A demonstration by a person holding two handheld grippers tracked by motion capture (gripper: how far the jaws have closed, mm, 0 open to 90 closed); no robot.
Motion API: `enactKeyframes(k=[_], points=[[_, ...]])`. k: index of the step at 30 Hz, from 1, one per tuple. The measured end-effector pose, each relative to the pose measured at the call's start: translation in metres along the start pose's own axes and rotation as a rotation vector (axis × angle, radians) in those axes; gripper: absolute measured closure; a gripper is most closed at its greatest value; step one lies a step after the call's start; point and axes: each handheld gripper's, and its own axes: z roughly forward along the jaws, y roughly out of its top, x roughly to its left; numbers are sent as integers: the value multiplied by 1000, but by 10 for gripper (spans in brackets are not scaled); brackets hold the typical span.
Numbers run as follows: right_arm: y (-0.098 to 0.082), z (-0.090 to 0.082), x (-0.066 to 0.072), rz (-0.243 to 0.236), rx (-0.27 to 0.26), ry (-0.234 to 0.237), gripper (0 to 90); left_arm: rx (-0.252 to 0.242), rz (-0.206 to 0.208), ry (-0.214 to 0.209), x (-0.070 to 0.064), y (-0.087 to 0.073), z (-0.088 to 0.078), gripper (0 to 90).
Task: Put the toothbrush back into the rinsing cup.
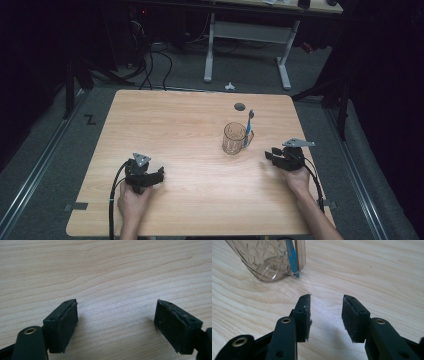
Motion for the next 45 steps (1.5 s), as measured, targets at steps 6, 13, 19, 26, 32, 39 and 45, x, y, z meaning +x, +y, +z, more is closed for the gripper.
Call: enactKeyframes(k=[6,13,19,26,32,39,45], points=[[-6,2,-3,17,15,-5,591,0,0,0,0,0,0,197],[-6,7,0,-4,23,-14,588,0,0,0,0,0,0,197],[-7,12,3,-21,28,-22,584,0,-1,0,0,0,0,197],[-8,16,5,-18,31,-26,564,0,0,0,0,0,0,197],[-8,18,7,-32,37,-37,537,0,0,0,0,0,0,197],[-7,19,10,-48,50,-50,466,0,0,0,0,0,0,197],[-8,18,11,-27,56,-76,391,0,0,-1,0,0,0,197]])
